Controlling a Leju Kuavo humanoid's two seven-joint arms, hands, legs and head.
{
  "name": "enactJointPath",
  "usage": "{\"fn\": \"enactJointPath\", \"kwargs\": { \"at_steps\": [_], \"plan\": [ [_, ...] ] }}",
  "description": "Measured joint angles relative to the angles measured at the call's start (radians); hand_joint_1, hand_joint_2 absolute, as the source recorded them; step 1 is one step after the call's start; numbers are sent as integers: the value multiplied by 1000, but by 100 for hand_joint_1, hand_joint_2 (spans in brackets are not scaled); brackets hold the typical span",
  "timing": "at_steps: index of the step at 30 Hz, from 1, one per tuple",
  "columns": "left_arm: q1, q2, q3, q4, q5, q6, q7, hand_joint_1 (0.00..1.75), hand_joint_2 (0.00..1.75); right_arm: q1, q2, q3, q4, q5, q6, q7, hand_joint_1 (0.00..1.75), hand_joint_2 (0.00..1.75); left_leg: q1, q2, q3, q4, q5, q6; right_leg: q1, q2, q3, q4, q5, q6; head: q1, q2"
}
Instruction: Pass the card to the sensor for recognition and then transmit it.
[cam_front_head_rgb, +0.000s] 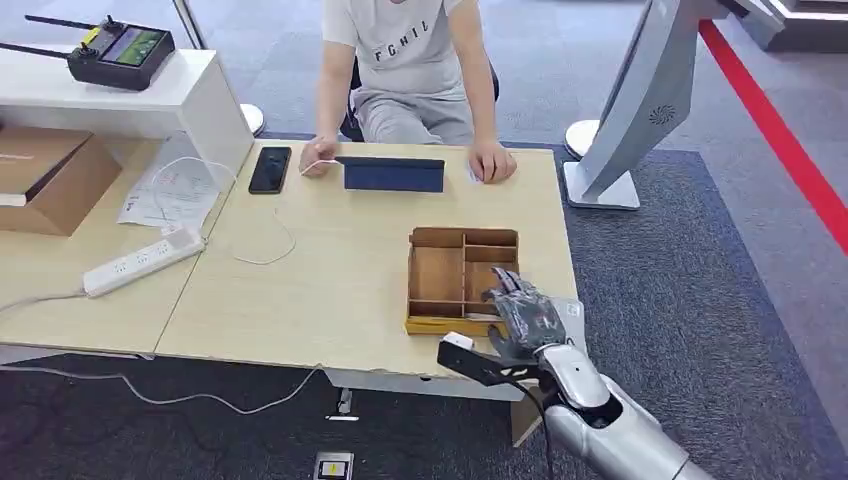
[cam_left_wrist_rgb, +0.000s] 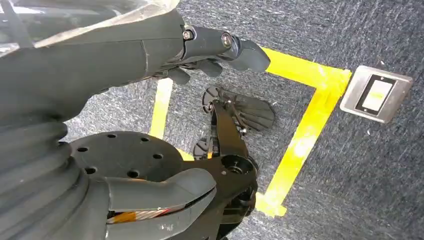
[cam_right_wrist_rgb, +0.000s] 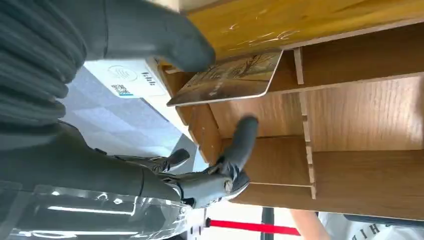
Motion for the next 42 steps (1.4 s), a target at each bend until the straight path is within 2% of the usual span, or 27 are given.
{"fn": "enactJointPath", "kwargs": {
  "at_steps": [13, 26, 32, 42],
  "plan": [
    [1, 0, 0, 0, -2, 5, -1, 0, 175, -4, -1, -5, -3, -3, 12, 4, 175, 175, 0, 0, 0, 0, 0, 0, 0, 0, 0, 0, 0, 0, 0, 0],
    [1, 1, 0, 0, 0, 10, 4, 0, 175, -4, -1, 2, 0, -43, -13, -4, 175, 175, 0, 0, 0, 0, 0, 0, 0, 0, 0, 0, 0, 0, 0, 0],
    [1, 1, 0, 0, 1, 10, 8, 0, 175, -4, 0, 5, 9, -46, -40, -14, 175, 175, 0, 0, 0, 0, 0, 0, 0, 0, 0, 0, 0, 0, 0, 0],
    [0, 4, 0, 0, 0, 15, 11, 0, 175, -7, -10, 3, -11, -25, -126, -17, 175, 175, 0, 0, 0, 0, 0, 0, 0, 0, 0, 0, 0, 0, 0, 0]
  ]
}}
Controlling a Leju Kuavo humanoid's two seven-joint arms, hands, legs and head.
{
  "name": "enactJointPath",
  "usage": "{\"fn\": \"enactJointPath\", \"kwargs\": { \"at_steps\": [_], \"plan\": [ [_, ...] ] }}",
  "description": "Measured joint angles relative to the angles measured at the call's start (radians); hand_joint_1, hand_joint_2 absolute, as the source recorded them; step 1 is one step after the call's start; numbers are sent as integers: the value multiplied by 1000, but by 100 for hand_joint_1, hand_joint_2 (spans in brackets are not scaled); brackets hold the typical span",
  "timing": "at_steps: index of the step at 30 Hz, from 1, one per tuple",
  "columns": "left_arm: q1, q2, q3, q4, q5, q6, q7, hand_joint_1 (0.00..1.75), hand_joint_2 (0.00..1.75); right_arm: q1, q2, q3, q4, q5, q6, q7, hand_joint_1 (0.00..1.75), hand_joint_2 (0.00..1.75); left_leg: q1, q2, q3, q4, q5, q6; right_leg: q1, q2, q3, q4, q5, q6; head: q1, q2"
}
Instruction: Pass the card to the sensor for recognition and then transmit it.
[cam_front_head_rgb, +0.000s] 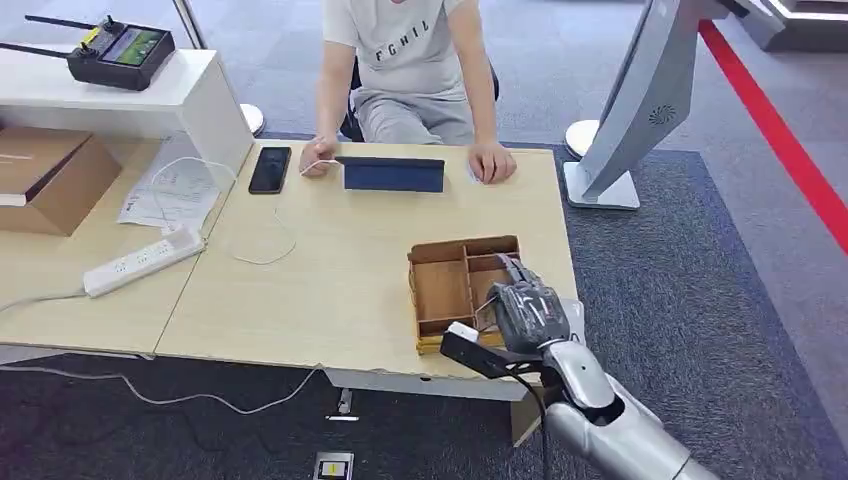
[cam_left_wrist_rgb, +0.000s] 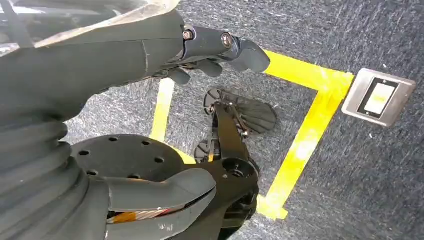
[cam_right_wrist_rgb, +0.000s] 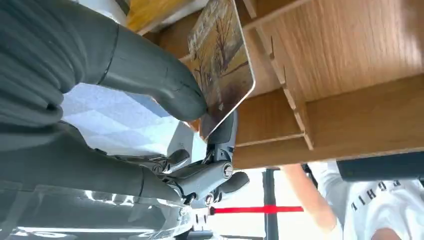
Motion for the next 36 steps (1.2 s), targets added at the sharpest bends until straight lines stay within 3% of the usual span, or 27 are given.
{"fn": "enactJointPath", "kwargs": {
  "at_steps": [19, 26, 36],
  "plan": [
    [-5, 1, 0, 0, -3, 2, 1, 0, 175, 2, -16, 0, -33, 21, -37, 7, 175, 175, 0, 0, 0, 0, 0, 0, 0, 0, 0, 0, 0, 0, 0, 0],
    [-5, 1, 0, 0, -3, 4, 1, 0, 175, -3, -23, -16, -60, 50, -92, 5, 175, 175, 0, 0, 0, 0, 0, 0, 0, 0, 0, 0, 0, 0, 0, 0],
    [-5, 0, 0, 0, -11, 14, 6, 0, 175, -48, -54, -54, -172, 129, -33, 32, 175, 175, 0, 0, 0, 0, 0, 0, 0, 0, 0, 0, 0, 0, 0, 0]
  ]
}}
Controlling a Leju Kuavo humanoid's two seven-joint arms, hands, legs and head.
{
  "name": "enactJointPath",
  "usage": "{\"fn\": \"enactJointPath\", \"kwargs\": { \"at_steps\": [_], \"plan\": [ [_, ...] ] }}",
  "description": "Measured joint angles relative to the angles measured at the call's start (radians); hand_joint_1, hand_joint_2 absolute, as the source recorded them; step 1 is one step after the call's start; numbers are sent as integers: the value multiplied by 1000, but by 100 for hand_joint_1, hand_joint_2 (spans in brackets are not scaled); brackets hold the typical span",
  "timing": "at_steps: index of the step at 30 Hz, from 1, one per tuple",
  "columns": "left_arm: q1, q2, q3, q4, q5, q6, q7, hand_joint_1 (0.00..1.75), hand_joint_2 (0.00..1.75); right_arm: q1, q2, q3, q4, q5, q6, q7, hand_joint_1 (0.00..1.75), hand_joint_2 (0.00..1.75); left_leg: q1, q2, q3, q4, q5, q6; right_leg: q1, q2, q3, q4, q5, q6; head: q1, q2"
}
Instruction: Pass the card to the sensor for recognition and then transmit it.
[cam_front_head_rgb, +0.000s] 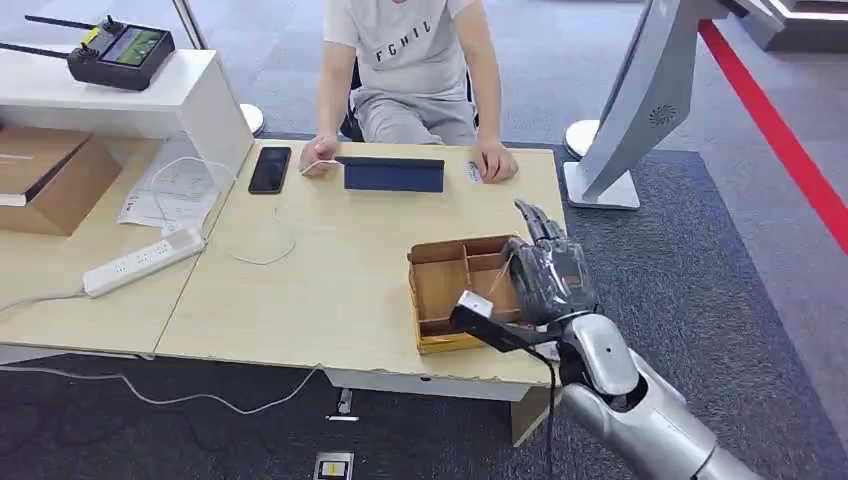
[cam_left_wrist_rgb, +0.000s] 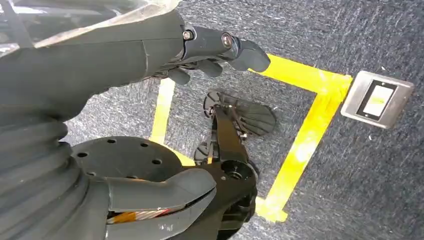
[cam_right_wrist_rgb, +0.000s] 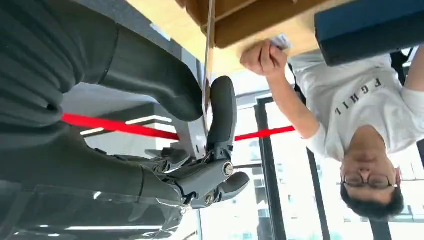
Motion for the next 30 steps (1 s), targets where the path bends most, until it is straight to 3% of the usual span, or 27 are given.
{"fn": "enactJointPath", "kwargs": {
  "at_steps": [7, 12, 19, 30],
  "plan": [
    [-11, 0, 0, 0, -30, -5, 19, 0, 175, -110, -3, 2, -12, 14, 83, -1, 175, 175, 0, 0, 0, 0, 0, 0, 0, 0, 0, 0, 0, 0, 0, 0],
    [-32, -4, -3, -1, -46, -14, 31, 0, 175, -225, 23, 26, 61, -3, 129, -19, 175, 175, 0, 0, -1, 0, 1, -1, 0, 0, 0, 0, 1, 0, 0, 0],
    [-55, -19, -3, -2, -64, -15, 56, 0, 175, -377, 99, 61, 279, -19, 113, -58, 175, 175, 0, -1, -1, 0, 1, -1, 0, -1, 0, 1, 1, 0, 0, 0],
    [-56, -25, -3, -2, -64, -15, 58, 0, 175, -435, 156, 107, 451, -19, 104, -64, 175, 175, 0, 0, -1, 0, 1, -1, 0, 0, -1, 1, 1, 0, 0, 0]
  ]
}}
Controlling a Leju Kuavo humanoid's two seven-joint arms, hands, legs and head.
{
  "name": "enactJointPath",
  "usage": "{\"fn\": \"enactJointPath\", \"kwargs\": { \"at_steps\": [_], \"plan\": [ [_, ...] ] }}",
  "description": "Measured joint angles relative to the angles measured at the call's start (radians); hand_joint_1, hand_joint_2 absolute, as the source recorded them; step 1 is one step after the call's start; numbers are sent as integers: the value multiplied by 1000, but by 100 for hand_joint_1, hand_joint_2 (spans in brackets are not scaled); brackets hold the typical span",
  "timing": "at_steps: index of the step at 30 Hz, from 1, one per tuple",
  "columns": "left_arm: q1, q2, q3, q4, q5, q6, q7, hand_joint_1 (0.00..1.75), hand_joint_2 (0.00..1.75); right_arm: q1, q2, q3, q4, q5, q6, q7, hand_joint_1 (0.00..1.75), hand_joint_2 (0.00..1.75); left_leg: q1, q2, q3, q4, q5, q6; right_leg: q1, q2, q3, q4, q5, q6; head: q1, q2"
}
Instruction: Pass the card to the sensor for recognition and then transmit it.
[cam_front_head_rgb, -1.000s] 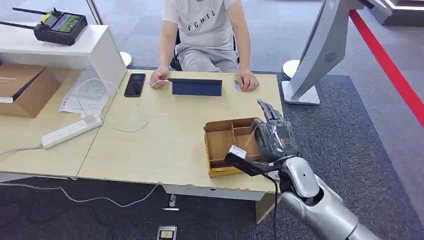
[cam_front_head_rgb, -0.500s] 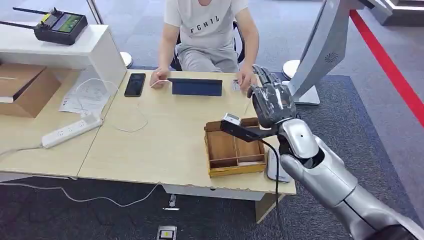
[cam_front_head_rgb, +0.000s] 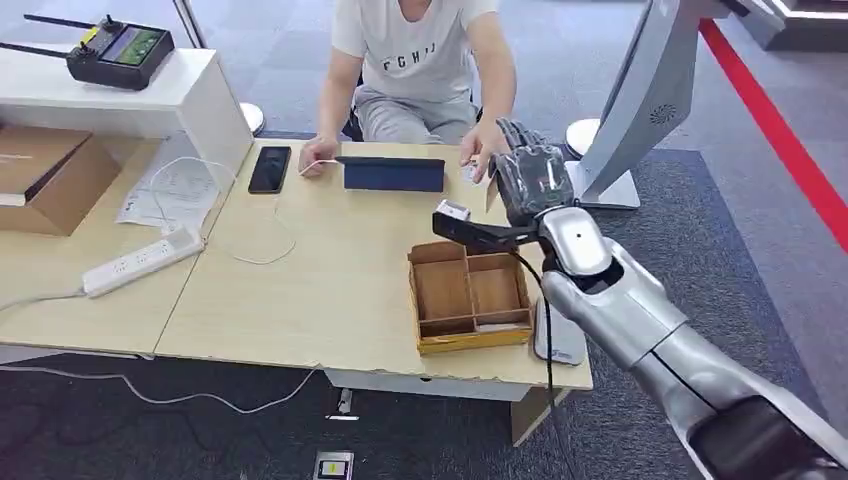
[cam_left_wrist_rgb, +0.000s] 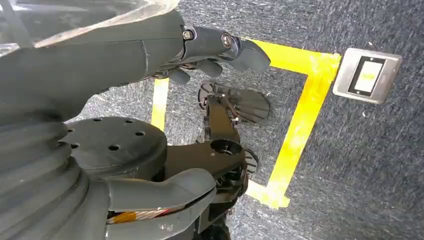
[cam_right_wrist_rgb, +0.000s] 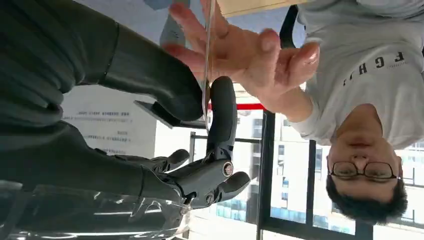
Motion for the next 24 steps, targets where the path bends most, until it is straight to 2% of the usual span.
{"fn": "enactJointPath", "kwargs": {
  "at_steps": [13, 19, 20, 21, 24],
  "plan": [
    [7, -1, 0, 0, 6, 4, 37, 0, 175, -82, 53, 48, 149, 3, -2, 3, 175, 175, 0, 0, 0, 0, 0, 0, 0, 0, 0, 0, 0, 0, 0, 0],
    [22, -3, 0, 0, 27, 13, 46, 0, 175, -109, 86, 61, 216, 1, -29, -10, 175, 175, 0, 0, 0, 0, 0, 0, 0, 0, -1, 0, 0, 0, 0, 0],
    [25, -3, 0, 0, 29, 13, 51, 0, 175, -112, 92, 65, 231, 1, -32, -10, 0, 175, 0, 0, -1, 0, 0, 0, 0, 0, -1, 0, 0, 0, 0, 0],
    [27, -4, 0, 0, 31, 14, 56, 0, 175, -114, 94, 66, 242, 2, -32, -11, 0, 0, 0, 0, -1, 0, 0, 0, 0, 0, -1, 0, 0, 0, 0, 0],
    [30, -4, 0, 0, 37, 18, 69, 0, 175, -114, 101, 74, 269, 15, -46, -14, 0, 0, 0, 0, -1, 0, 0, 0, 0, 0, -1, 0, 0, 0, 0, 0]
  ]
}}
